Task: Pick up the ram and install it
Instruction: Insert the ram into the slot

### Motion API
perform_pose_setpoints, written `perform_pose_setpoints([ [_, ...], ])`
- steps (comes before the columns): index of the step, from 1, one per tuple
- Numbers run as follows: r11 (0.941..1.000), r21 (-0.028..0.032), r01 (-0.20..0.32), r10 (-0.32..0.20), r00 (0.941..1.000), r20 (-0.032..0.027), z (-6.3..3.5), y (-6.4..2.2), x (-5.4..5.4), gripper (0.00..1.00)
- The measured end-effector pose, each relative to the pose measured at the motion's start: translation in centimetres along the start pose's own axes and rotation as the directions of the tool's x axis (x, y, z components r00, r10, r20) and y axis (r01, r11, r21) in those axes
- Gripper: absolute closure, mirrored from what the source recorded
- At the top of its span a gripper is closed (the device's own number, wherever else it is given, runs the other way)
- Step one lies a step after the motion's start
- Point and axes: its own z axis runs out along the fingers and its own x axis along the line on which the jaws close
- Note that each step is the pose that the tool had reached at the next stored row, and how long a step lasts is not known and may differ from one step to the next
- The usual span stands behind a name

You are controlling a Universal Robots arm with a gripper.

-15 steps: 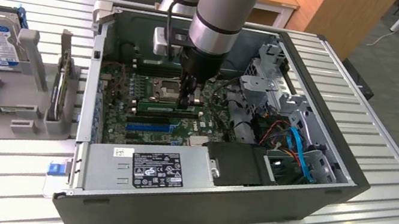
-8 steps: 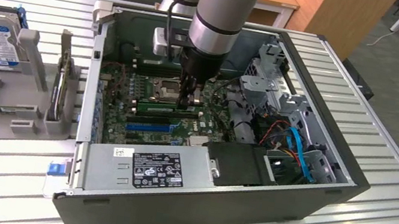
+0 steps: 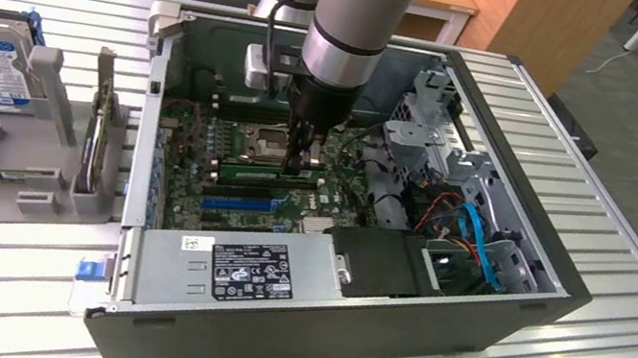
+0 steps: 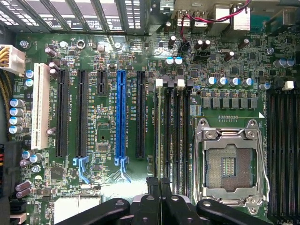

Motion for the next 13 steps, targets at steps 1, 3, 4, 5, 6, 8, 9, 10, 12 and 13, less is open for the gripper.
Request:
perform_pose_setpoints([
  [1,1.0,-0.0001,0.0,0.0,1.0,0.0001,0.0,0.0,0.0,0.89],
  [3,1.0,-0.0006,0.0,0.0,1.0,0.0006,-0.06,-0.01,-0.01,0.89],
  [4,1.0,-0.0016,0.0,0.0,1.0,0.0005,-0.16,0.0,-0.01,0.89],
  [5,1.0,-0.0026,0.0,0.0,1.0,0.0001,-0.28,0.0,-0.01,0.89],
  [6,1.0,-0.0035,0.0,0.0,1.0,0.0001,-0.4,0.01,-0.02,0.89],
  [8,1.0,-0.0054,0.0,0.0,1.0,0.0001,-0.63,0.01,-0.02,0.89],
  [9,1.0,-0.0065,0.0,0.0,1.0,0.0,-0.75,0.0,-0.03,0.89],
  [10,1.0,-0.0075,0.0,0.0,1.0,0.0,-0.84,0.0,-0.03,0.89],
  [12,1.0,-0.0079,0.0,0.0,1.0,0.0002,-0.85,0.0,-0.03,0.89],
  [13,1.0,-0.008,0.0,0.0,1.0,0.0002,-0.85,0.0,-0.03,0.89],
])
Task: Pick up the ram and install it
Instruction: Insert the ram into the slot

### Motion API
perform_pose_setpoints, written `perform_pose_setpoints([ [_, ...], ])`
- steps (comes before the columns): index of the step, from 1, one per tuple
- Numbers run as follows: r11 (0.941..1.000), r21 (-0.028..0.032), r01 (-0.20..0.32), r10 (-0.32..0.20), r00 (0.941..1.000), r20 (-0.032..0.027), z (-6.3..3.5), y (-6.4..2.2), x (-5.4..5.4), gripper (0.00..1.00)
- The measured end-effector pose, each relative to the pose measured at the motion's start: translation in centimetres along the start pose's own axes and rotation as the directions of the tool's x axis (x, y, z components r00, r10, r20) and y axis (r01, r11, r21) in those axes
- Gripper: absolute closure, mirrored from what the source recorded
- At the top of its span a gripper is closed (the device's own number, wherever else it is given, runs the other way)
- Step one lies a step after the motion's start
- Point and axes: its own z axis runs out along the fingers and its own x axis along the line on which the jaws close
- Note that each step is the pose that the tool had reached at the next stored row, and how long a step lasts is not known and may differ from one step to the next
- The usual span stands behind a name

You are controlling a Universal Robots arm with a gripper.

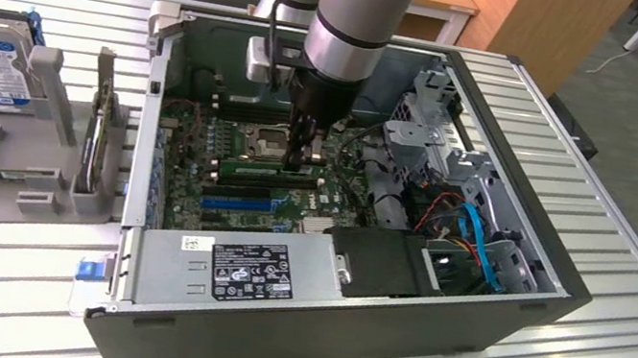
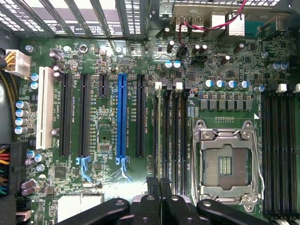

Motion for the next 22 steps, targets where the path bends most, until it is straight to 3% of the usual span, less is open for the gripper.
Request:
perform_pose_setpoints([
  [2,1.0,-0.001,0.0,0.0,1.0,-0.0002,-0.01,-0.04,0.01,0.89],
  [5,1.0,-0.0084,0.0,0.0,1.0,-0.0006,-0.04,-0.22,0.01,0.89],
  [11,0.9999,-0.0158,-0.001,0.001,1.0,-0.0005,-0.04,-0.43,0.0,0.89],
  [22,0.9999,-0.0163,-0.001,0.001,1.0,-0.0002,0.0,-0.33,0.0,0.89],
])
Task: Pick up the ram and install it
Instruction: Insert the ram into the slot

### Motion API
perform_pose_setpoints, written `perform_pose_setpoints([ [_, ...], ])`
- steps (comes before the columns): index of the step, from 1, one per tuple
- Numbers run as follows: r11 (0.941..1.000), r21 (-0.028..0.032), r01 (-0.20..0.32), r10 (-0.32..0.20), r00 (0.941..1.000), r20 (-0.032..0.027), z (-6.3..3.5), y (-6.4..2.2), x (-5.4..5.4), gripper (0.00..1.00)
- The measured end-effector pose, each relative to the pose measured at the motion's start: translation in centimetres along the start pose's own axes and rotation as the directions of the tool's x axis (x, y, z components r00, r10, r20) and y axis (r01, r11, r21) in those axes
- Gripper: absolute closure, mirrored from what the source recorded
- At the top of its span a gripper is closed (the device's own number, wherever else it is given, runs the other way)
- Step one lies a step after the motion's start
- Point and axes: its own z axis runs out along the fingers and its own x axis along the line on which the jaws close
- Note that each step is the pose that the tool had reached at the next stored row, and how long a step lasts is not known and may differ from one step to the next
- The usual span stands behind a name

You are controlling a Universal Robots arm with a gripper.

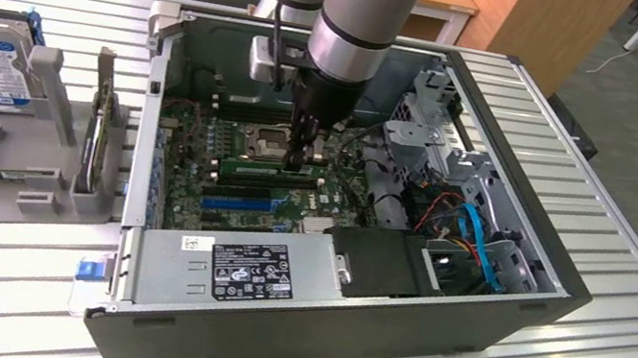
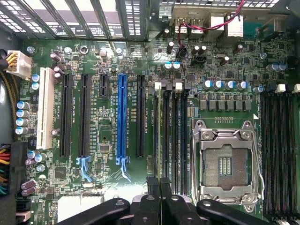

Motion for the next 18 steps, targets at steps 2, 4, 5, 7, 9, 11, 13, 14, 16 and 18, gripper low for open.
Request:
perform_pose_setpoints([
  [2,1.0,0.0004,0.0,0.0,1.0,0.0003,0.21,-0.02,0.0,0.89],
  [4,1.0,0.0004,0.0,0.0,1.0,0.0001,0.36,-0.03,0.01,0.89],
  [5,1.0,0.0004,0.0,0.0,1.0,-0.0001,0.35,-0.03,0.02,0.89],
  [7,1.0,0.0004,0.0,0.0,1.0,-0.0001,0.35,-0.03,0.02,0.89],
  [9,1.0,0.0004,0.0,0.0,1.0,0.0,0.37,-0.03,0.01,0.89],
  [11,1.0,0.0005,0.0,0.0,1.0,0.0004,0.46,-0.04,0.01,0.89],
  [13,1.0,0.0004,-0.001,0.001,1.0,0.0,0.46,-0.04,0.02,0.89],
  [14,1.0,0.0004,-0.001,0.001,1.0,-0.0001,0.46,-0.03,0.02,0.89],
  [16,1.0,0.0004,-0.001,0.001,1.0,0.0,0.46,-0.04,0.02,0.89],
  [18,1.0,0.0004,-0.002,0.002,1.0,0.0,0.47,-0.07,0.02,0.89],
])
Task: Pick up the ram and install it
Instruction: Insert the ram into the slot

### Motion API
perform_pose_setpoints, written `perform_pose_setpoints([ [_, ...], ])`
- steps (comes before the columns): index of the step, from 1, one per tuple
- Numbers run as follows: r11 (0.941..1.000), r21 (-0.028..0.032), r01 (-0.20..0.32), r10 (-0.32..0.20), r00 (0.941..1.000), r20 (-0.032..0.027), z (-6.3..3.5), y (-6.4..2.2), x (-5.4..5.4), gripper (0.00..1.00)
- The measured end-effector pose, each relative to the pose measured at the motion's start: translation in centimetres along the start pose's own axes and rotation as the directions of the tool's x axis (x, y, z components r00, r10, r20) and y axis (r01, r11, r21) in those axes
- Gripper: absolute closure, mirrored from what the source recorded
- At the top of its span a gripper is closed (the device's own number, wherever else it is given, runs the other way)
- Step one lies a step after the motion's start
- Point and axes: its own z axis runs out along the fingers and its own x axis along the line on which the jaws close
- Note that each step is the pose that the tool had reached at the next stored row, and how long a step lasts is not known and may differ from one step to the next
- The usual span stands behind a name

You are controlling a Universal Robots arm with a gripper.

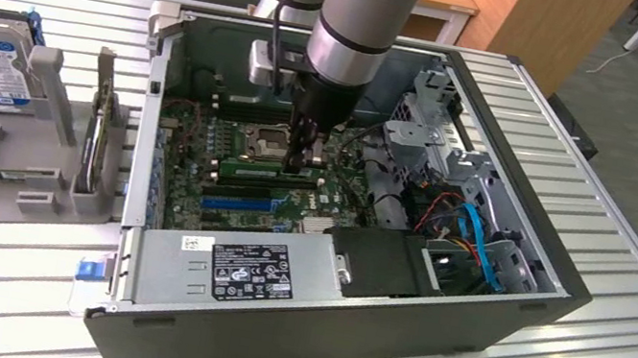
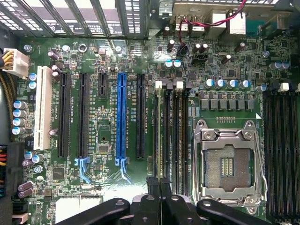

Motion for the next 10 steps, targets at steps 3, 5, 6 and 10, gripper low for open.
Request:
perform_pose_setpoints([
  [3,1.0,0.0001,-0.002,0.002,1.0,0.0003,0.01,-0.04,0.0,0.89],
  [5,1.0,0.0001,-0.002,0.002,1.0,0.0003,0.01,-0.04,0.0,0.89],
  [6,1.0,0.0001,-0.002,0.002,1.0,0.0003,0.01,-0.04,0.0,0.89],
  [10,1.0,0.0002,-0.002,0.002,1.0,0.0005,0.14,-0.06,0.0,0.89],
])
